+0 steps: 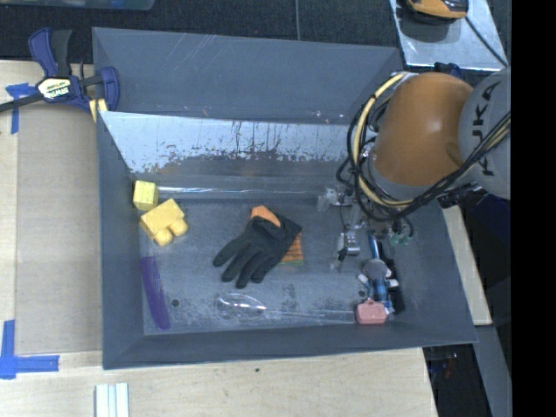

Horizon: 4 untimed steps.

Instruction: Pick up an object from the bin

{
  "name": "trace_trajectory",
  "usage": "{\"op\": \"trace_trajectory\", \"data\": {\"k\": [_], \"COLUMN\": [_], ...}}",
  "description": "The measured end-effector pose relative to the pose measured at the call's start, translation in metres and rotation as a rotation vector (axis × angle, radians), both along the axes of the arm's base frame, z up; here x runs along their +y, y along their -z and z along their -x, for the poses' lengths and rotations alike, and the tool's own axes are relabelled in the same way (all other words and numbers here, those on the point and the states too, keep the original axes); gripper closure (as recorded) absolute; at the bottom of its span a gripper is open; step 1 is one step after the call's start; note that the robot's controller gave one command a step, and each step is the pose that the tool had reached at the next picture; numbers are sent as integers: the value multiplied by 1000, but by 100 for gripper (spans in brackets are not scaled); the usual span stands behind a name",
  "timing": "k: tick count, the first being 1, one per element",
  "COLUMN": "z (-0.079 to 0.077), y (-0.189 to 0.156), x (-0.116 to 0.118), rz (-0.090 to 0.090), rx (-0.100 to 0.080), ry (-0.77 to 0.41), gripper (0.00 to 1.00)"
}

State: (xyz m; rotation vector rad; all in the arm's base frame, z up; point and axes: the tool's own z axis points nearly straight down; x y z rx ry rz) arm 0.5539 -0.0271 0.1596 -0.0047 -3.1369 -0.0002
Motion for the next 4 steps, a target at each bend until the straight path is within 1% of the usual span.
{"op": "trace_trajectory", "data": {"k": [1,2,3,4], "z": [-2,-37,-28,-34], "y": [-4,79,60,82], "x": [0,67,86,83], "rz": [0,0,2,1], "rx": [-8,-14,-16,-16], "ry": [-1,-91,-96,-101], "gripper": [0,0,0,0]}}
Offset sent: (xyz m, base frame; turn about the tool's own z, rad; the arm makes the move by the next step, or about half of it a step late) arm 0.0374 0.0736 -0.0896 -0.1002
